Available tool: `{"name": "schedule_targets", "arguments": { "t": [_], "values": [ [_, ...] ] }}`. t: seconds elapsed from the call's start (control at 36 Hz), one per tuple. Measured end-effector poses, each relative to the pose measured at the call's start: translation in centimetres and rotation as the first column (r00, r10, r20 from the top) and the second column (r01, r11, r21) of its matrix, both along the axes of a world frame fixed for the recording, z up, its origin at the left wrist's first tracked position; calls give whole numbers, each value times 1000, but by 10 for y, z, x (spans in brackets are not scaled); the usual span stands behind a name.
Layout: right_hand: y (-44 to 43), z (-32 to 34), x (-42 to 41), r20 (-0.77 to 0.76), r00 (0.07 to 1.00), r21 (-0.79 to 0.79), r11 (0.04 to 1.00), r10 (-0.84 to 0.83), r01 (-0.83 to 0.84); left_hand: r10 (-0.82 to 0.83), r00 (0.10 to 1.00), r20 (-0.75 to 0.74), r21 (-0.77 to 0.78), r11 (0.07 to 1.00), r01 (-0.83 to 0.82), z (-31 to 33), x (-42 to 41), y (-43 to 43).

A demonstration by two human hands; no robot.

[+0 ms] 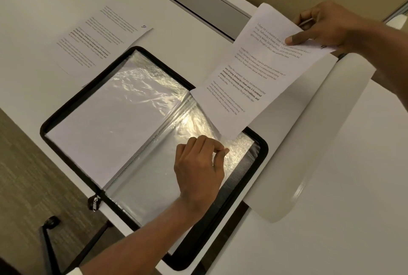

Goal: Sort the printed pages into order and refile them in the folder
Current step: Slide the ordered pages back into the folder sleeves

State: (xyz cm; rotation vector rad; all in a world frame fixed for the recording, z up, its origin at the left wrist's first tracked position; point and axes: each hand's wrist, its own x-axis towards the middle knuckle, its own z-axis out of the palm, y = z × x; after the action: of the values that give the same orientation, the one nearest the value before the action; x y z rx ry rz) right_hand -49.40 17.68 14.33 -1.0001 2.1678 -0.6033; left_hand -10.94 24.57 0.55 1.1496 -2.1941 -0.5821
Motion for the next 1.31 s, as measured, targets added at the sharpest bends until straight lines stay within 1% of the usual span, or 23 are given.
{"name": "schedule_targets", "arguments": {
  "t": [0.11, 0.36, 0.47, 0.56, 0.61, 0.69, 0.81, 0.89, 0.97, 1.06, 1.14, 1.22, 1.31],
  "values": [
    [0, 4, -1, 19, 999, 14, 1000, 26, -26, -7, 1000, 14, -15, 1000, 7, 1, -1, 0],
    [-10, 12, -2, 30, 997, 146, 986, 70, -74, -31, 998, 47, -64, 997, 34, 0, -3, 3],
    [-16, 19, 4, 8, 996, 140, 986, 88, -89, -30, 998, 47, -63, 997, 33, 0, -4, 2],
    [-18, 20, 5, -28, 995, 105, 990, 94, -90, -24, 999, 47, -56, 998, 26, 1, -4, 2],
    [-19, 19, 3, -42, 994, 115, 989, 100, -94, -22, 998, 51, -56, 998, 25, 2, -4, 1],
    [-18, 15, 2, -20, 995, 133, 987, 98, -94, -23, 998, 60, -59, 998, 27, 1, -2, 1],
    [-18, 3, 1, 31, 997, 82, 994, 66, -68, -31, 998, 61, -67, 997, 35, 0, -2, 3],
    [-20, -6, 0, 19, 999, 67, 997, 38, -39, -31, 998, 56, -79, 996, 35, 1, -1, 3],
    [-23, -12, 1, 50, 997, 93, 994, 59, -64, -32, 997, 66, -81, 996, 37, 0, 0, 3],
    [-25, -19, 3, 47, 997, 57, 997, 57, -60, -29, 997, 70, -88, 995, 35, 0, 1, 2],
    [-27, -24, 4, 103, 995, 22, 1000, 5, -8, -26, 997, 70, -96, 995, 33, 0, 2, 1],
    [-26, -29, 6, 145, 989, 45, 998, 30, -37, -31, 997, 72, -103, 994, 38, 2, 3, 1],
    [-24, -33, 4, 155, 988, 25, 999, 21, -25, -31, 997, 69, -102, 994, 38, 3, 2, 1]
  ]
}}
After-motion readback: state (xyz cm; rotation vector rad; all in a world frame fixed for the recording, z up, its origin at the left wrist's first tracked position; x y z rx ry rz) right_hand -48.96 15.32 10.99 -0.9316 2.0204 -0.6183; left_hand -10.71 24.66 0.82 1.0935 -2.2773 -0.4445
